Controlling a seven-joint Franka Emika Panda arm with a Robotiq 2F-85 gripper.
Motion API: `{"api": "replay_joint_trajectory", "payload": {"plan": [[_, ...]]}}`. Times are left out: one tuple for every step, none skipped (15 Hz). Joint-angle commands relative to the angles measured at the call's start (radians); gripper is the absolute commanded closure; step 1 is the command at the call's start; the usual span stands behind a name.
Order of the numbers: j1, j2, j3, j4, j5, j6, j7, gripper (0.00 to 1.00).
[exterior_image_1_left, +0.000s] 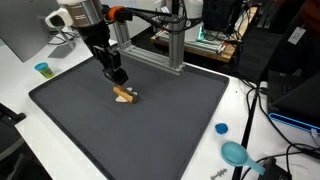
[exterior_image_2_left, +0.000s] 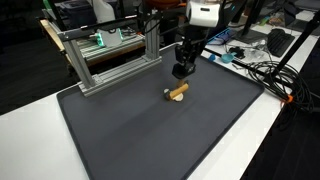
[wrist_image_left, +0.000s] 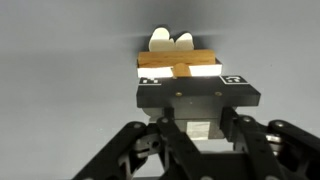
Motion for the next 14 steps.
{"api": "replay_joint_trajectory", "payload": {"plan": [[0.004, 0.067, 0.003, 0.059, 0.028, 0.029, 0.014, 0.79], [0.005, 0.073, 0.003, 0.065, 0.027, 0.027, 0.014, 0.79], [0.004, 0.077, 0.003, 0.07, 0.028, 0.028, 0.014, 0.79], [0.004, 0.082, 0.004, 0.076, 0.029, 0.025, 0.013, 0.79], [0.003, 0.085, 0.004, 0.083, 0.032, 0.026, 0.012, 0.79], [0.002, 0.09, 0.005, 0.091, 0.035, 0.023, 0.012, 0.79], [0.001, 0.095, 0.005, 0.1, 0.036, 0.02, 0.011, 0.79], [0.0, 0.099, 0.006, 0.108, 0.039, 0.017, 0.008, 0.79], [-0.003, 0.102, 0.008, 0.115, 0.043, 0.014, 0.002, 0.79], [-0.007, 0.101, 0.012, 0.12, 0.049, 0.013, -0.011, 0.79], [-0.015, 0.092, 0.017, 0.12, 0.061, 0.017, -0.022, 0.79], [-0.023, 0.081, 0.023, 0.117, 0.074, 0.02, -0.042, 0.79], [-0.044, 0.043, 0.04, 0.088, 0.083, 0.031, -0.125, 0.79], [-0.057, 0.009, 0.046, 0.059, 0.079, 0.054, -0.197, 0.79]]}}
